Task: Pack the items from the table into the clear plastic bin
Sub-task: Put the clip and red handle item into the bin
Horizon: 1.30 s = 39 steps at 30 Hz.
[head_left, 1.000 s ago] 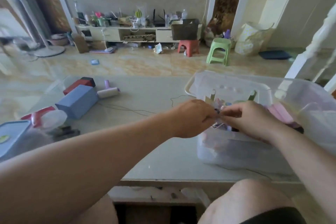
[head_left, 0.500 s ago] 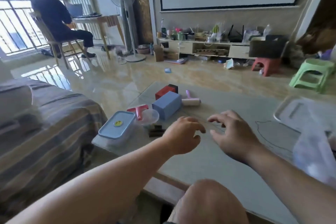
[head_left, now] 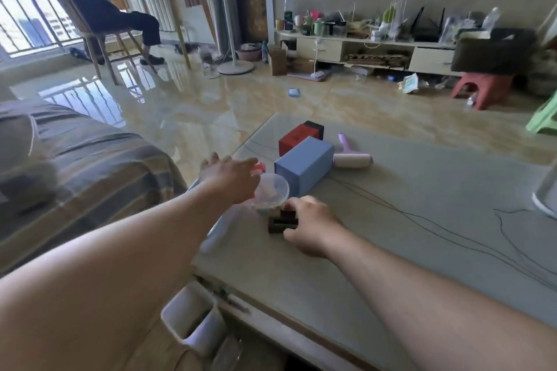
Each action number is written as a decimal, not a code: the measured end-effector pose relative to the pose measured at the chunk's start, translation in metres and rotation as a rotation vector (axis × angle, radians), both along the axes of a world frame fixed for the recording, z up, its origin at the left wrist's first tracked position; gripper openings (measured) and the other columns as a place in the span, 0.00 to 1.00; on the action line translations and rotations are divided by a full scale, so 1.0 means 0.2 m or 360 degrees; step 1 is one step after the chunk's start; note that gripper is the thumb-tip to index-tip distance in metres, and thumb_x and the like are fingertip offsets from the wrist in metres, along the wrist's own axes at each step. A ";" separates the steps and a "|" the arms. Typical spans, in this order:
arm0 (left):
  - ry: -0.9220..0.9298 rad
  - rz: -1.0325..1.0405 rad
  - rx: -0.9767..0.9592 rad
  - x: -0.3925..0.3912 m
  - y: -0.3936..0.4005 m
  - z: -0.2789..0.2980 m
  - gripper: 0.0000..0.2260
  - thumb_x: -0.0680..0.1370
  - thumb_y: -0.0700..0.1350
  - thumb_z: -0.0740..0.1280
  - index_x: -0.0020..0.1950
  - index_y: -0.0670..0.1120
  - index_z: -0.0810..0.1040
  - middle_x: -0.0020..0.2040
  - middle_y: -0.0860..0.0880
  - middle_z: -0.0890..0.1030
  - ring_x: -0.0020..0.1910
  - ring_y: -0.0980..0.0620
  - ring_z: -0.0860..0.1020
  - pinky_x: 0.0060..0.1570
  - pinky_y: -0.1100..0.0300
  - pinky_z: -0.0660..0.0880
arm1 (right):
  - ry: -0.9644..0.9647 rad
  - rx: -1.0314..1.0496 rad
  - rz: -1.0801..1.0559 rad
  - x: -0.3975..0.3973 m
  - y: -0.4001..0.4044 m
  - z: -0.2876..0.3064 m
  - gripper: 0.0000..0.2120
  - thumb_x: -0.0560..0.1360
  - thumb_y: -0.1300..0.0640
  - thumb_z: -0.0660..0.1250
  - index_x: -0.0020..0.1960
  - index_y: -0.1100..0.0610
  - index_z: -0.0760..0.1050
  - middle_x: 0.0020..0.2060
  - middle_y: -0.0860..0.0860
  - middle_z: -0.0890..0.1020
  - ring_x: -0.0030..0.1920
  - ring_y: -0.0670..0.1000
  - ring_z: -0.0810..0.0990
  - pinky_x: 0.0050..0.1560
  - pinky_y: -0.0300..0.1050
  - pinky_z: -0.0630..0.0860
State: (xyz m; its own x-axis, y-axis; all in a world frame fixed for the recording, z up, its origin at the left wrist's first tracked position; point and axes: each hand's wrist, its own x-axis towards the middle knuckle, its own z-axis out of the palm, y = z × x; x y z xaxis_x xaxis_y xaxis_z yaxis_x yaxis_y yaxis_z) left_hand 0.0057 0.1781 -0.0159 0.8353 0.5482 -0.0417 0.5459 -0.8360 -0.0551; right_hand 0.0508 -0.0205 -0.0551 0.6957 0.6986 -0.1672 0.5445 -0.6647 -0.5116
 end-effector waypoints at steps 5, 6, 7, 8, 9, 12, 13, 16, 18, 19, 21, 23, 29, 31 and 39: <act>0.0166 -0.0096 -0.0050 0.09 0.03 -0.14 0.18 0.82 0.51 0.57 0.72 0.63 0.70 0.65 0.46 0.79 0.58 0.38 0.76 0.49 0.49 0.69 | -0.0128 -0.0169 0.0153 0.06 0.11 -0.17 0.18 0.76 0.53 0.69 0.66 0.43 0.78 0.61 0.49 0.75 0.64 0.57 0.75 0.62 0.56 0.78; 0.0109 -0.0086 -0.0029 0.09 0.01 -0.15 0.19 0.82 0.53 0.57 0.72 0.64 0.71 0.64 0.46 0.79 0.60 0.39 0.74 0.50 0.48 0.66 | -0.0169 -0.0182 0.0163 0.06 0.10 -0.20 0.18 0.77 0.54 0.68 0.66 0.42 0.78 0.61 0.49 0.74 0.64 0.57 0.75 0.62 0.56 0.78; 0.0029 -0.0064 -0.0018 0.09 -0.02 -0.14 0.18 0.80 0.55 0.58 0.70 0.65 0.72 0.61 0.45 0.80 0.61 0.40 0.73 0.52 0.48 0.65 | -0.0200 -0.0178 0.0160 0.07 0.08 -0.22 0.18 0.77 0.55 0.67 0.65 0.42 0.79 0.61 0.48 0.75 0.63 0.57 0.75 0.61 0.56 0.78; -0.0049 -0.0051 0.0001 0.08 -0.05 -0.14 0.18 0.78 0.57 0.59 0.67 0.65 0.73 0.59 0.46 0.80 0.61 0.41 0.72 0.53 0.48 0.64 | -0.0228 -0.0157 0.0152 0.07 0.06 -0.24 0.17 0.77 0.55 0.67 0.63 0.42 0.79 0.60 0.48 0.75 0.62 0.57 0.76 0.60 0.55 0.79; -0.0121 -0.0060 0.0019 0.07 -0.08 -0.14 0.17 0.75 0.59 0.61 0.63 0.65 0.74 0.57 0.48 0.81 0.60 0.42 0.72 0.54 0.48 0.63 | -0.0245 -0.0129 0.0139 0.07 0.03 -0.25 0.15 0.76 0.55 0.66 0.61 0.42 0.80 0.59 0.48 0.76 0.61 0.57 0.76 0.58 0.54 0.79; -0.0327 -0.0062 -0.0087 0.01 -0.18 -0.10 0.16 0.72 0.60 0.59 0.58 0.63 0.72 0.57 0.53 0.81 0.58 0.41 0.74 0.54 0.47 0.65 | -0.0240 -0.0045 0.0078 0.06 -0.06 -0.24 0.10 0.74 0.55 0.67 0.53 0.44 0.81 0.54 0.48 0.76 0.57 0.57 0.78 0.53 0.52 0.80; -0.0388 -0.0061 -0.0140 -0.01 -0.22 -0.08 0.16 0.72 0.60 0.58 0.58 0.63 0.72 0.58 0.53 0.81 0.59 0.41 0.75 0.55 0.47 0.67 | -0.0229 -0.0028 0.0056 0.05 -0.10 -0.23 0.09 0.73 0.55 0.67 0.52 0.45 0.81 0.53 0.48 0.76 0.55 0.58 0.78 0.52 0.52 0.80; -0.0516 -0.0088 -0.0205 -0.13 -0.41 -0.03 0.17 0.73 0.59 0.59 0.62 0.63 0.69 0.60 0.48 0.81 0.60 0.41 0.76 0.56 0.45 0.72 | -0.0215 -0.0012 0.0005 0.02 -0.23 -0.19 0.08 0.73 0.55 0.69 0.50 0.47 0.82 0.50 0.50 0.77 0.52 0.58 0.80 0.51 0.51 0.80; -0.0500 -0.0165 -0.0224 -0.22 -0.56 -0.03 0.20 0.71 0.58 0.61 0.63 0.62 0.69 0.58 0.49 0.80 0.57 0.42 0.77 0.54 0.46 0.75 | -0.0232 -0.0016 -0.0036 0.01 -0.34 -0.15 0.06 0.73 0.55 0.70 0.49 0.47 0.82 0.50 0.50 0.78 0.52 0.58 0.80 0.51 0.49 0.79; -0.0483 -0.0225 -0.0244 -0.26 -0.64 -0.03 0.22 0.70 0.58 0.61 0.64 0.63 0.69 0.56 0.50 0.80 0.56 0.44 0.77 0.52 0.46 0.75 | -0.0239 -0.0023 -0.0070 0.01 -0.41 -0.13 0.06 0.74 0.55 0.70 0.49 0.46 0.82 0.50 0.50 0.78 0.52 0.57 0.80 0.51 0.48 0.78; -0.0475 -0.0368 -0.0319 -0.33 -0.78 0.00 0.21 0.71 0.57 0.61 0.65 0.62 0.70 0.53 0.53 0.79 0.53 0.46 0.78 0.48 0.49 0.77 | -0.0272 -0.0014 -0.0135 -0.01 -0.53 -0.04 0.03 0.74 0.53 0.70 0.48 0.47 0.81 0.48 0.50 0.78 0.50 0.57 0.79 0.47 0.47 0.76; -0.0485 -0.0517 -0.0388 -0.37 -0.93 0.06 0.17 0.74 0.55 0.64 0.63 0.61 0.70 0.54 0.54 0.79 0.49 0.49 0.77 0.45 0.52 0.79 | -0.0339 0.0023 -0.0186 -0.03 -0.67 0.07 0.02 0.74 0.52 0.71 0.46 0.47 0.79 0.46 0.48 0.77 0.47 0.55 0.78 0.44 0.46 0.73; -0.0635 -0.0859 -0.0471 -0.36 -1.27 0.34 0.09 0.78 0.51 0.66 0.58 0.60 0.76 0.58 0.56 0.80 0.48 0.52 0.79 0.48 0.52 0.82 | -0.0530 0.0040 -0.0332 -0.07 -1.23 0.51 0.12 0.71 0.55 0.71 0.50 0.45 0.72 0.44 0.47 0.80 0.45 0.55 0.79 0.42 0.47 0.76; -0.0693 -0.1023 -0.0497 -0.32 -1.42 0.46 0.06 0.81 0.52 0.66 0.57 0.59 0.76 0.54 0.57 0.80 0.44 0.54 0.79 0.51 0.50 0.83 | -0.0600 0.0076 -0.0426 -0.09 -1.49 0.68 0.15 0.71 0.55 0.73 0.53 0.45 0.72 0.45 0.47 0.81 0.45 0.55 0.81 0.44 0.49 0.79; -0.0741 -0.1550 -0.0704 -0.06 -2.29 0.69 0.09 0.80 0.49 0.66 0.59 0.57 0.81 0.55 0.54 0.80 0.46 0.54 0.79 0.51 0.56 0.78 | -0.0645 -0.0015 -0.1035 -0.14 -2.71 0.95 0.24 0.71 0.57 0.77 0.66 0.49 0.79 0.59 0.52 0.84 0.56 0.56 0.82 0.57 0.49 0.79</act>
